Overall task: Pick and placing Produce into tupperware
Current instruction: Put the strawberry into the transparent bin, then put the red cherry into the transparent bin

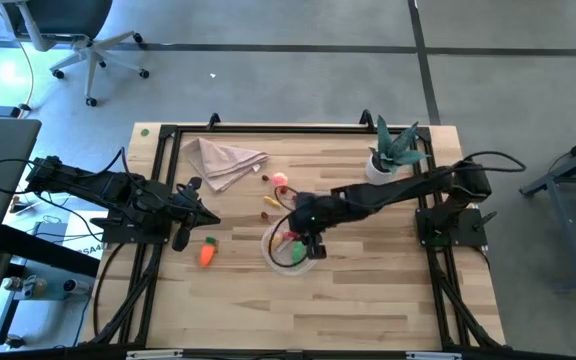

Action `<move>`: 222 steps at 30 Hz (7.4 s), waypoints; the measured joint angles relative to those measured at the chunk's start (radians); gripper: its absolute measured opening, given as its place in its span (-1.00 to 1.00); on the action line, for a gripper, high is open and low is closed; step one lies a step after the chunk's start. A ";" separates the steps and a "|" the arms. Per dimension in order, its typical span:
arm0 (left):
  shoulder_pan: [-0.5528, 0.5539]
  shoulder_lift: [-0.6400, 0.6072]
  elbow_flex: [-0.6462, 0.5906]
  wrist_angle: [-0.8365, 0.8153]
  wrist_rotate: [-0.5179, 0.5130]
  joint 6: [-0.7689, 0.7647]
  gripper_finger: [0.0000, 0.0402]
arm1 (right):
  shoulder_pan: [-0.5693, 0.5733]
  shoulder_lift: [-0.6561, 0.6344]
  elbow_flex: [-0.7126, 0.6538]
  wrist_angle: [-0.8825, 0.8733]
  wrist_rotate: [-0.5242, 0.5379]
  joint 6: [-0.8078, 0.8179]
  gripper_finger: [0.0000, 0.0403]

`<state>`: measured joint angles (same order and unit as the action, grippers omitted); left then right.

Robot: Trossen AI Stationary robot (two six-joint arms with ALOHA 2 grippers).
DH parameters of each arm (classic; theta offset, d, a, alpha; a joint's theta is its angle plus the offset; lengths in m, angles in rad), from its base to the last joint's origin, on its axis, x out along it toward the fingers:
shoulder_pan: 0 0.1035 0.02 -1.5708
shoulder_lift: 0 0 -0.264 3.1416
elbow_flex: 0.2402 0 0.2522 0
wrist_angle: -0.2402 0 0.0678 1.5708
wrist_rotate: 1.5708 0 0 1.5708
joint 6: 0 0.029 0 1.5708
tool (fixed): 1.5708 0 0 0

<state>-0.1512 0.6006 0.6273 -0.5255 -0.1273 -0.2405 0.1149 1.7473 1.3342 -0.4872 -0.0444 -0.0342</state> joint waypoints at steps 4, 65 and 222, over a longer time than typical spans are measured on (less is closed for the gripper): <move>0.000 0.000 0.000 0.000 0.000 0.000 -0.97 | -0.003 0.057 0.000 0.049 -0.057 0.005 -0.29; 0.000 0.000 0.000 0.000 0.000 0.000 -0.97 | -0.048 0.230 -0.010 0.051 0.062 0.082 -0.29; 0.000 0.000 0.000 0.000 0.000 0.000 -0.97 | -0.323 0.172 -0.499 0.892 0.021 -0.026 -0.02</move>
<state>-0.1513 0.6003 0.6270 -0.5255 -0.1276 -0.2407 -0.2080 1.9190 0.8349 0.4045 -0.0231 -0.0597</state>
